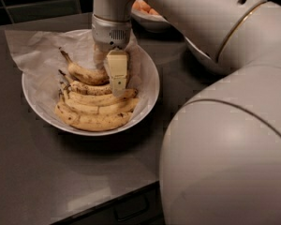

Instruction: Pick banana from white bowl

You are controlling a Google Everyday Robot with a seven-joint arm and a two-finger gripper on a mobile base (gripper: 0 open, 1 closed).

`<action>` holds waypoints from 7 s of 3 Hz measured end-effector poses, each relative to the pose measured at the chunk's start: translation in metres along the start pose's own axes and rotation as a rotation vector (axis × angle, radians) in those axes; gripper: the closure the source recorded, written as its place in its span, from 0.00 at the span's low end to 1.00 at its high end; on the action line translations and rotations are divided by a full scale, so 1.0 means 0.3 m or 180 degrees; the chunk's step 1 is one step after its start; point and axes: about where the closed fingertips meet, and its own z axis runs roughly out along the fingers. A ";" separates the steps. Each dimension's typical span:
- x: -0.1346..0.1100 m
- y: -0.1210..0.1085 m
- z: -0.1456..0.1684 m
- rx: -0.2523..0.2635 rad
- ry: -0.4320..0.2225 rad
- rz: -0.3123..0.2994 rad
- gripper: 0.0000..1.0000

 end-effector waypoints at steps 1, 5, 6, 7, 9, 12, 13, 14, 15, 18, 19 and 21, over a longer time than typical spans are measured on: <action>0.000 0.000 0.000 0.0000 0.0000 0.0000 0.22; -0.012 -0.107 -0.016 0.0174 -0.0066 0.0017 0.28; -0.017 -0.107 0.009 0.0129 -0.0098 0.0025 0.35; -0.025 -0.088 0.024 0.0105 -0.0088 0.0033 0.40; -0.039 -0.051 0.013 0.0127 -0.0028 0.0053 0.42; -0.036 -0.065 0.016 0.0112 -0.0019 0.0057 0.58; -0.039 -0.085 0.011 0.0110 0.0010 0.0028 0.57; -0.041 -0.100 0.008 0.0122 0.0012 0.0008 0.56; -0.042 -0.110 0.016 0.0113 0.0000 -0.0010 0.51; -0.048 -0.105 0.047 0.0042 -0.0041 -0.0030 0.70; -0.048 -0.105 0.047 0.0042 -0.0041 -0.0030 0.94; -0.065 -0.080 -0.016 0.0461 -0.0115 -0.0088 1.00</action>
Offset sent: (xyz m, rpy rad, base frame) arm 0.0000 0.0000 0.0000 0.0000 0.0000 0.0000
